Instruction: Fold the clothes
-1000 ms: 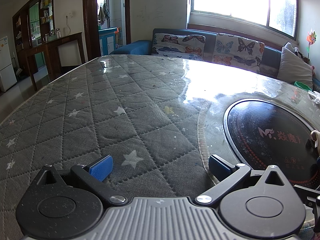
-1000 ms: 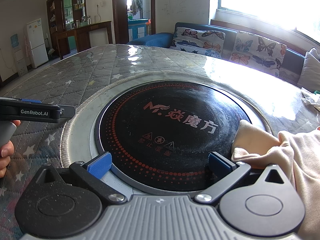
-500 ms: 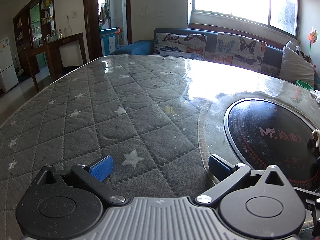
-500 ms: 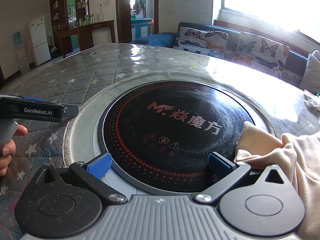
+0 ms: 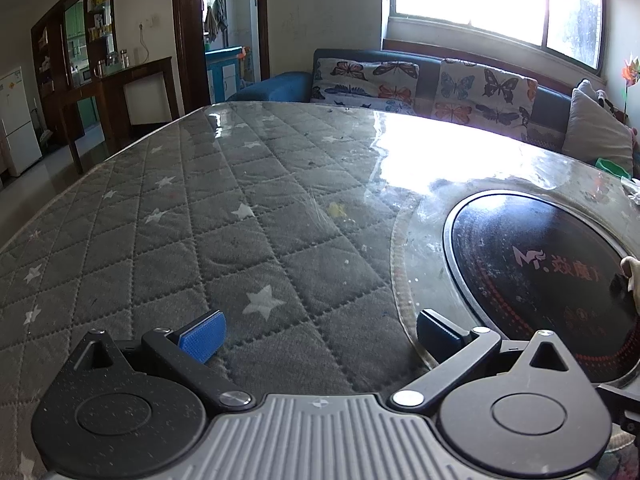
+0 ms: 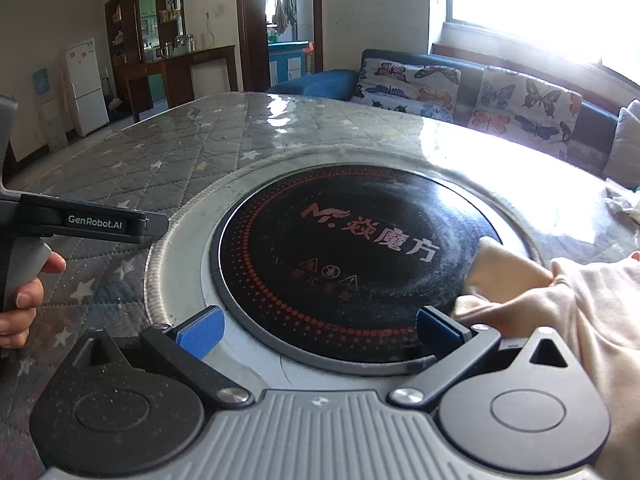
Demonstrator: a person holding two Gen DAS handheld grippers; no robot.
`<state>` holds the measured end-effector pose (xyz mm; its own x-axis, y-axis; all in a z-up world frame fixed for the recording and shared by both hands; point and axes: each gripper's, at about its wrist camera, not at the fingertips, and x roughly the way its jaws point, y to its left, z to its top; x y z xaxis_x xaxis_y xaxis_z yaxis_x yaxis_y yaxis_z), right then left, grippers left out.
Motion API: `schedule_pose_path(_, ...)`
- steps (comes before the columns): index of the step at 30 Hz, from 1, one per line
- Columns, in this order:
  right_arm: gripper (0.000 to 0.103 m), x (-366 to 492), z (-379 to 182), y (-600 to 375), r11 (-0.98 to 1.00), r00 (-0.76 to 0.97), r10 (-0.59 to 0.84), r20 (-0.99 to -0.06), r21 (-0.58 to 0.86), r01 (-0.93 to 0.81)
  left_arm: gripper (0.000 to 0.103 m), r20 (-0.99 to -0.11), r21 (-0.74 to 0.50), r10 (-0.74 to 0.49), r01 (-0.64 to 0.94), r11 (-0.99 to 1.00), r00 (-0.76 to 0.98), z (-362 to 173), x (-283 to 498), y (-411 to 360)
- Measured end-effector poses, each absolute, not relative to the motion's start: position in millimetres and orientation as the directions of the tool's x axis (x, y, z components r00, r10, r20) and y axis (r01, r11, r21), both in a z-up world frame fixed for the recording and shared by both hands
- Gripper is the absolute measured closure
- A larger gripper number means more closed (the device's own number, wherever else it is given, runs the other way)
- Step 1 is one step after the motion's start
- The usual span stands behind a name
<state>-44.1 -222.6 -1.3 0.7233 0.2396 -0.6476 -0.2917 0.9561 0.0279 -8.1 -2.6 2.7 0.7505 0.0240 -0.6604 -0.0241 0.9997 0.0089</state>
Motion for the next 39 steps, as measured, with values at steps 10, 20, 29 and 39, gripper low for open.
schedule_pose_path(10,0.000,-72,12,-236,0.956,0.734,0.239,-0.635,0.021,-0.293,0.000,-0.704,0.016,-0.029,0.056,0.998,0.709,9,-25,-27)
schedule_pose_path(20,0.000,-103,18,-259,0.966,0.743,0.216,-0.634,0.027,-0.258,0.000,-0.733,-0.019,-0.115,0.149,0.989,0.671,16,-42,-61)
schedule_pose_path(29,0.000,-130,21,-284,0.976,0.745,0.186,-0.641,0.035,-0.213,0.000,-0.756,-0.044,-0.184,0.232,0.972,0.628,19,-52,-89)
schedule_pose_path(39,0.004,-153,20,-310,0.988,0.733,0.140,-0.665,0.041,-0.152,0.000,-0.764,-0.045,-0.244,0.327,0.944,0.598,27,-62,-121)
